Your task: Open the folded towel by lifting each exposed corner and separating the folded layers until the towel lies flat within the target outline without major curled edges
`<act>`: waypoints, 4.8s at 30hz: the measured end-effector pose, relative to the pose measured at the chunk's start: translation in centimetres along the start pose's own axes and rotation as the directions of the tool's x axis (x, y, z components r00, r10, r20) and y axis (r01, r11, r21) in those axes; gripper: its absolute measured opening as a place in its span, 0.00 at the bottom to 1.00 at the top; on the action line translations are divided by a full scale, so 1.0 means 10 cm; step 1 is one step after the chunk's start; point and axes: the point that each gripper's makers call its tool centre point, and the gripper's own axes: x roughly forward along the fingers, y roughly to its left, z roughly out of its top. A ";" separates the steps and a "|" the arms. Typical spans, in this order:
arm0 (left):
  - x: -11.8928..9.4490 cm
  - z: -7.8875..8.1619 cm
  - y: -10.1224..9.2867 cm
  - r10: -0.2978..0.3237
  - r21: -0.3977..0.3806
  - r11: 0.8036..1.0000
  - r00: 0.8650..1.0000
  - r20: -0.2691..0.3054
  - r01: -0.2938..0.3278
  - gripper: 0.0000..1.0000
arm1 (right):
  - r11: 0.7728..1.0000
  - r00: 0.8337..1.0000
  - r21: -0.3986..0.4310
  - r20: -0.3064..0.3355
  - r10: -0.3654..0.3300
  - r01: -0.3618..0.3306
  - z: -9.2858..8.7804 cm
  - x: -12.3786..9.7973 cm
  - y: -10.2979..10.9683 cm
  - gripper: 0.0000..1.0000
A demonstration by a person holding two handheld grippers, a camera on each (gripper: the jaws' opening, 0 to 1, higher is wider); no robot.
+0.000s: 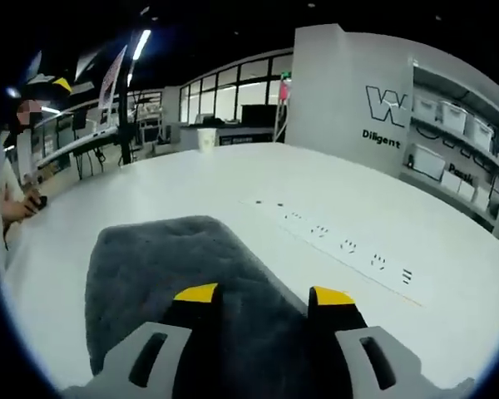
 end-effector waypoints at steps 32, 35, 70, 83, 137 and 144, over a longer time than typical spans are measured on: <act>-0.05 0.00 0.07 0.035 -0.003 0.999 0.999 -0.007 -0.035 1.00 | 0.985 0.990 -0.169 0.138 0.005 0.019 0.25 -0.46 0.37 0.00; -0.06 0.01 0.09 0.035 -0.003 0.999 0.999 -0.008 -0.035 1.00 | 0.980 0.989 -0.197 0.149 0.024 0.006 0.27 -0.56 0.51 0.00; -0.06 -0.04 0.03 0.054 0.009 0.999 0.998 -0.024 -0.054 1.00 | 0.871 0.970 -0.454 0.054 0.236 -0.187 -0.26 -1.40 2.13 0.00; -0.06 -0.04 0.04 0.053 0.012 0.999 0.998 -0.029 -0.053 1.00 | 0.827 0.950 -0.476 -0.072 0.303 -0.300 -0.60 -1.34 2.49 0.00; 0.06 -0.13 -0.04 0.072 0.010 0.997 0.994 -0.081 -0.071 1.00 | 0.883 0.866 0.159 0.183 -0.466 0.442 -1.01 -3.59 0.72 0.92; 0.16 -0.10 -0.14 0.056 0.012 0.998 0.995 -0.087 -0.055 1.00 | 0.844 0.828 0.207 0.183 -0.530 0.495 -1.19 -3.96 0.57 0.99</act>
